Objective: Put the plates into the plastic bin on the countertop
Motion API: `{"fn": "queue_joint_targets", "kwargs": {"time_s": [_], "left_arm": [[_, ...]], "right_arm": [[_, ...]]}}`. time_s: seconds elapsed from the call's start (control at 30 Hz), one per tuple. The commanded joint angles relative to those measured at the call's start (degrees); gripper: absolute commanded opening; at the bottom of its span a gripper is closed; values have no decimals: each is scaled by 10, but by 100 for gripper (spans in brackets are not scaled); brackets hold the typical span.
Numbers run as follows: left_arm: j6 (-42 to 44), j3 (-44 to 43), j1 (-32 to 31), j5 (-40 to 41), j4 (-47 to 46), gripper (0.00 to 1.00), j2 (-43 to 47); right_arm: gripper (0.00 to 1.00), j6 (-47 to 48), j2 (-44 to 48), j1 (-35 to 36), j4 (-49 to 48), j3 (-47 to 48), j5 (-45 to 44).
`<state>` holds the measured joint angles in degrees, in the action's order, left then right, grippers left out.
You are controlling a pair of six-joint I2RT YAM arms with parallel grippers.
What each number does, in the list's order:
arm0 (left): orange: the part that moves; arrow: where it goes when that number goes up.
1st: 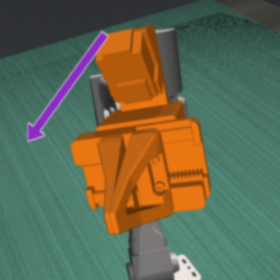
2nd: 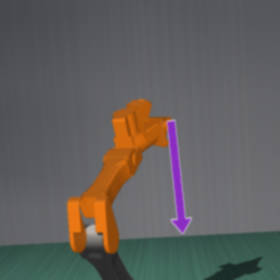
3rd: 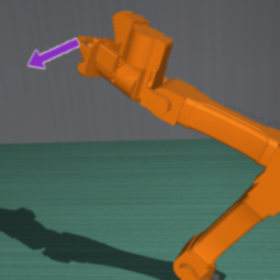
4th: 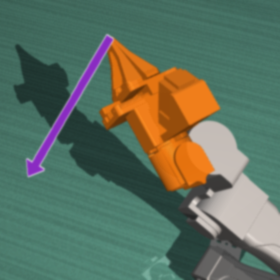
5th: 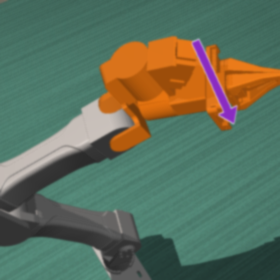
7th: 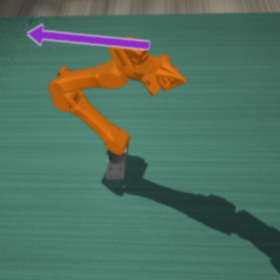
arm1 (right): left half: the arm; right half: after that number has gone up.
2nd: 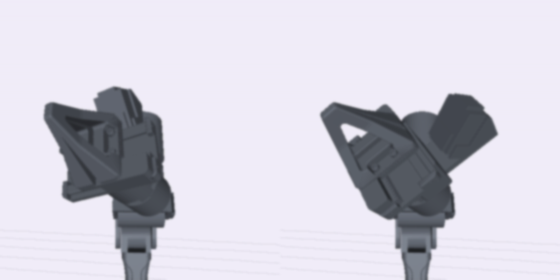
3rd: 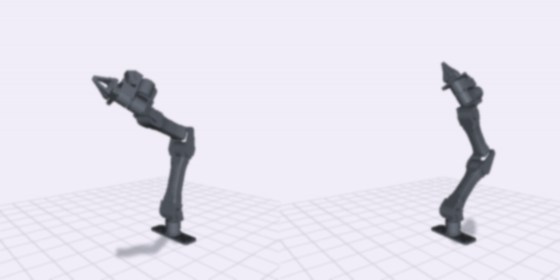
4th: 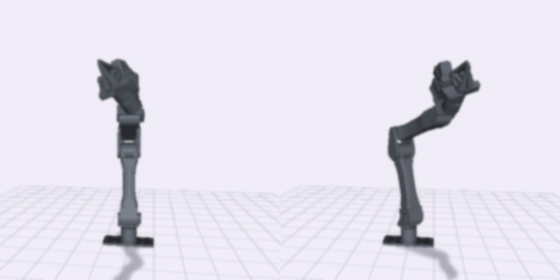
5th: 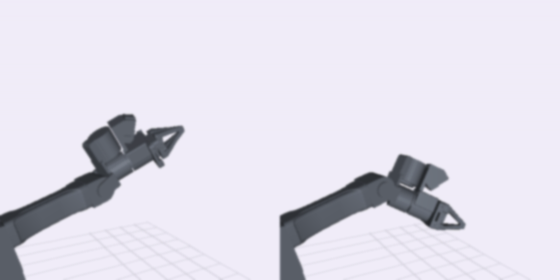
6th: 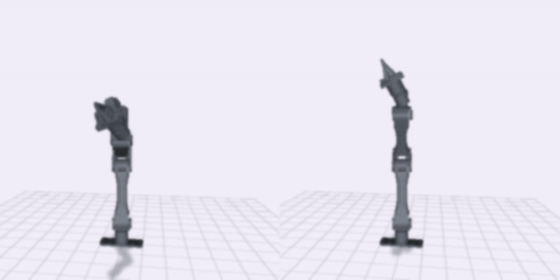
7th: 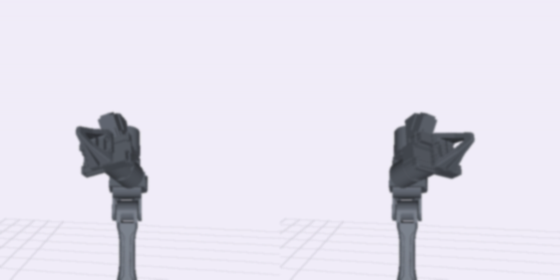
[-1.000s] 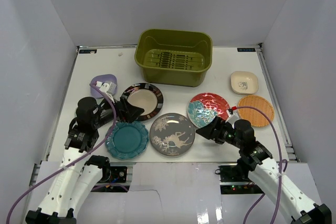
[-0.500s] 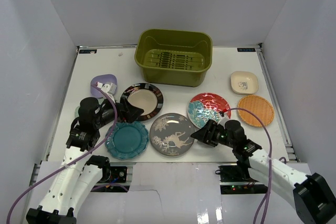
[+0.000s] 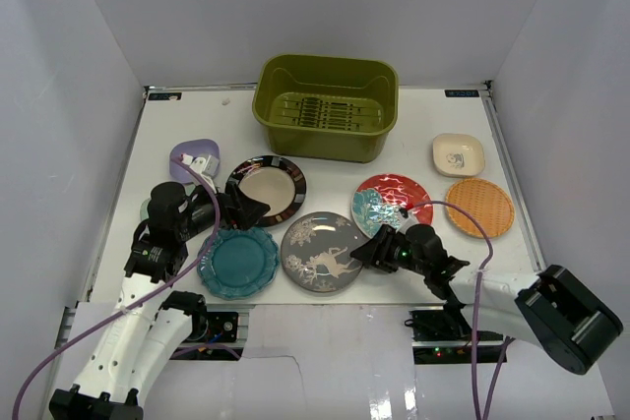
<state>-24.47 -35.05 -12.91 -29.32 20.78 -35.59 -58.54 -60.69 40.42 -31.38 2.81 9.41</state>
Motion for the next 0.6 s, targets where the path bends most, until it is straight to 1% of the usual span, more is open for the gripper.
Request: {"fn": "queue_joint_targets", "kwargs": {"time_s": [0.0, 0.1, 0.13, 0.17, 0.2, 0.23, 0.27, 0.3, 0.33, 0.37, 0.4, 0.43, 0.5, 0.53, 0.57], "left_arm": [[-2, 6, -1, 3, -5, 98, 3], [-2, 7, -1, 6, -5, 98, 6], [-2, 6, -1, 7, -4, 98, 7], [-2, 6, -1, 7, -5, 98, 7], [-2, 7, -1, 8, -5, 98, 6], [-1, 7, -1, 8, -5, 98, 6], [-1, 6, -1, 9, -3, 98, 6], [-1, 6, -1, 9, -2, 98, 6], [-1, 6, -1, 10, -2, 98, 6], [-1, 5, -1, 13, -1, 97, 7], [-1, 5, -1, 16, -2, 97, 8], [-1, 5, 0, 18, 0, 97, 9], [-1, 4, 0, 22, 1, 95, 11], [-3, 4, 2, 30, 2, 95, 11], [-4, 5, 2, 34, 3, 94, 12]], "right_arm": [[49, -5, -58, 8, -73, -38, 4], [35, -15, -88, 11, -102, -38, 5], [28, -17, -89, 11, -102, -38, 3], [14, -20, -86, 11, -100, -38, 0], [9, -22, -78, 12, -79, -38, -5], [8, -23, -66, 15, -63, -38, -10], [8, -22, -32, 17, -45, -38, -20], [8, -19, -7, 18, 0, -13, -24], [8, -15, 19, 19, 30, -7, -26], [8, -2, 77, 19, 64, 2, -29], [8, 5, 111, 19, 134, 25, -39], [8, 12, 174, 19, 167, 40, -45], [8, 32, 225, 19, 219, 74, -57], [8, 39, 255, 19, 249, 116, -60], [8, 56, 260, 18, 260, 143, -62]]}}
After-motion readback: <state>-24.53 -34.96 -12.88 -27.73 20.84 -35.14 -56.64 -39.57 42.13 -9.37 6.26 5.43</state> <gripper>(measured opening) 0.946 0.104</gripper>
